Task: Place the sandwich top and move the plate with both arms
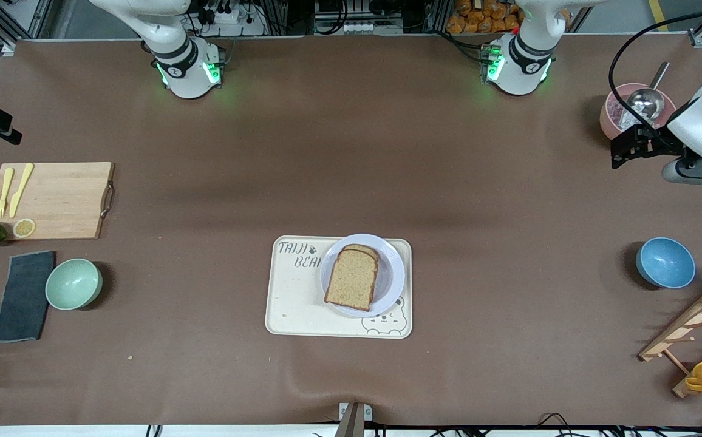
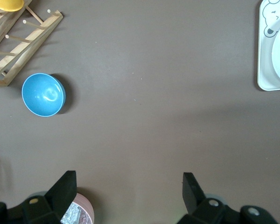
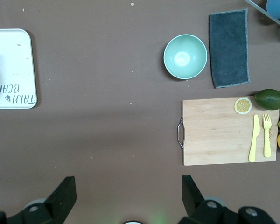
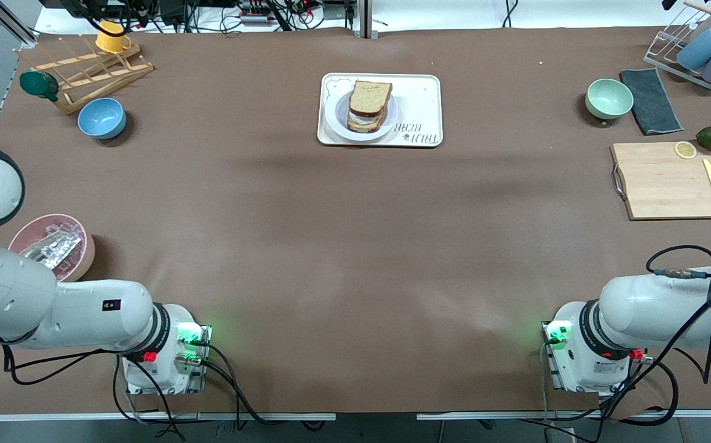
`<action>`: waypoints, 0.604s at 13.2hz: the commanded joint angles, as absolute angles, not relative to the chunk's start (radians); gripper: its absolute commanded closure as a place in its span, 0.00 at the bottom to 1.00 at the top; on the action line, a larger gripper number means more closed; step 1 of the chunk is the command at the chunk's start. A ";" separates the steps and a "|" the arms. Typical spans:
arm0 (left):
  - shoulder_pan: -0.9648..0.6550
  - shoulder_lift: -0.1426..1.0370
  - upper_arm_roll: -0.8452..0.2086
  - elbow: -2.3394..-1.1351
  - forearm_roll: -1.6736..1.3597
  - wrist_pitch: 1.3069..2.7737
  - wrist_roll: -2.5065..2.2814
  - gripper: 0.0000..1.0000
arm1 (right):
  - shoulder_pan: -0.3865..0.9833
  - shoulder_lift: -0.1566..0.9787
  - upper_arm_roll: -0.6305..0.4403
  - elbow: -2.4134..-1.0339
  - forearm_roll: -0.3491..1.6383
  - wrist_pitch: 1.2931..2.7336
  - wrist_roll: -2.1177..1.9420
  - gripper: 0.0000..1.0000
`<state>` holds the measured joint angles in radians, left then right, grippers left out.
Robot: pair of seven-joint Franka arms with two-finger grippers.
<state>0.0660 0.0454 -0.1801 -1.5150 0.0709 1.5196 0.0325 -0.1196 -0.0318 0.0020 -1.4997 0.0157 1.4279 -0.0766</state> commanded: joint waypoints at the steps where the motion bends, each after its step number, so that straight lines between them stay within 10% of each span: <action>1: 0.020 0.009 -0.129 -1.537 0.055 1.512 0.020 0.00 | -0.138 -0.029 0.012 -1.491 0.021 1.427 -0.087 0.00; 8: 0.020 -0.003 -0.104 -1.548 -0.010 1.493 -0.094 0.00 | -0.138 -0.029 0.014 -1.491 0.021 1.427 -0.087 0.00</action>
<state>0.0281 0.0321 -0.1092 -1.5181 0.0464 1.5042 -0.0130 -0.1196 -0.0318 0.0020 -1.4997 0.0158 1.4279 -0.0766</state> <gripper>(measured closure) 0.000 0.000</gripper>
